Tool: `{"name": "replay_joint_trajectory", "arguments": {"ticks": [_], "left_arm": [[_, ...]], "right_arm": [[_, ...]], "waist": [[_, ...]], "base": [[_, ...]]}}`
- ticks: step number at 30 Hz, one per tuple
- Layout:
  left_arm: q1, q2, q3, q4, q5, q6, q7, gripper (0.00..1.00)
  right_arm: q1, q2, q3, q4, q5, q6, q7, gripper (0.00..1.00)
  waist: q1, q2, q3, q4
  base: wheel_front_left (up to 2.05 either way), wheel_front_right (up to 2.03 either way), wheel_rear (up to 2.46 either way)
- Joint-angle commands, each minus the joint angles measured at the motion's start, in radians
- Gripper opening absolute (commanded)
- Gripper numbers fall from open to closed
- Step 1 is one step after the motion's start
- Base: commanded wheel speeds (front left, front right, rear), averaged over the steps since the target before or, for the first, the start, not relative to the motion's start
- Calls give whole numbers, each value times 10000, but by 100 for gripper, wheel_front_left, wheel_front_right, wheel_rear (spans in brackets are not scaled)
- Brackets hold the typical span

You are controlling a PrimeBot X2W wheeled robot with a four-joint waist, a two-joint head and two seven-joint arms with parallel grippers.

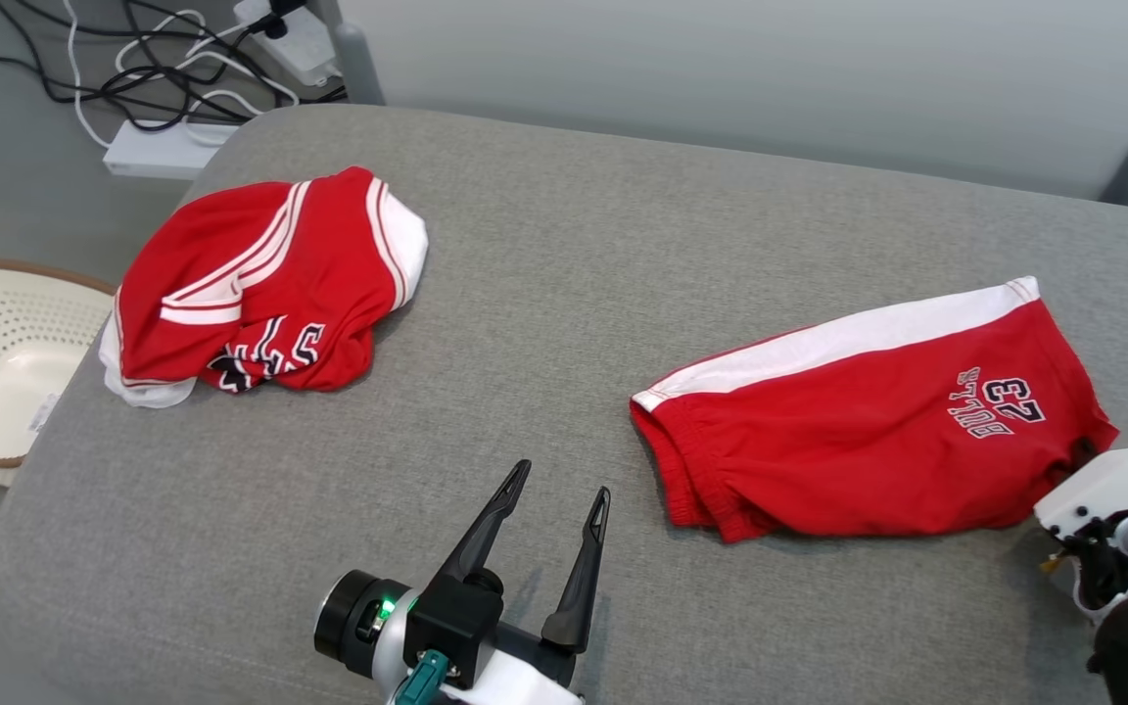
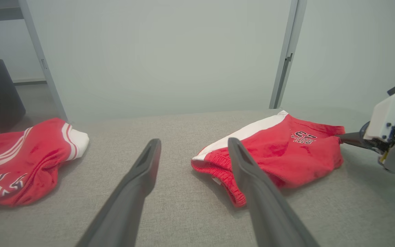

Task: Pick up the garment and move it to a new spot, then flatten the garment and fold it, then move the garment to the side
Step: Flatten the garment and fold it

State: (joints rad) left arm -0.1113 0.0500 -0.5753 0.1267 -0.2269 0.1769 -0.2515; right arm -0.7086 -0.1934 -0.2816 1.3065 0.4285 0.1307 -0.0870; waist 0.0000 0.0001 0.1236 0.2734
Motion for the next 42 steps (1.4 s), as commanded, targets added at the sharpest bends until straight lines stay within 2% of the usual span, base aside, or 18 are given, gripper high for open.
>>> {"name": "replay_joint_trajectory", "arguments": {"ticks": [1, 11, 19, 32, 42], "left_arm": [[-258, 3, 363, -257, 122, -25, -103, 100], [-61, 3, 605, -283, 237, -33, -103, 100], [157, 3, 709, -294, 275, -127, -103, 100], [447, 3, 831, -260, 279, -227, -103, 100], [592, 3, 861, -212, 310, -310, -103, 100]], "right_arm": [[-52, 198, 285, -201, -76, 0, -376, 0], [1224, 790, 865, -837, 190, 0, -1367, 0], [2366, 774, 1091, -1759, 310, 0, -1690, 0], [4261, 978, 843, -3581, 121, 0, -1745, 0], [4739, 1176, 682, -4177, -350, 0, -1677, 0]], "waist": [[0, -1, -80, -223], [0, -1, -447, -1144], [0, -1, -700, -1699], [0, -1, -1111, -1993], [0, -1, -1256, -2196]], "base": [[0, 0, 0], [0, 0, 0], [0, 0, 0], [0, 0, 0], [0, 0, 0]]}}
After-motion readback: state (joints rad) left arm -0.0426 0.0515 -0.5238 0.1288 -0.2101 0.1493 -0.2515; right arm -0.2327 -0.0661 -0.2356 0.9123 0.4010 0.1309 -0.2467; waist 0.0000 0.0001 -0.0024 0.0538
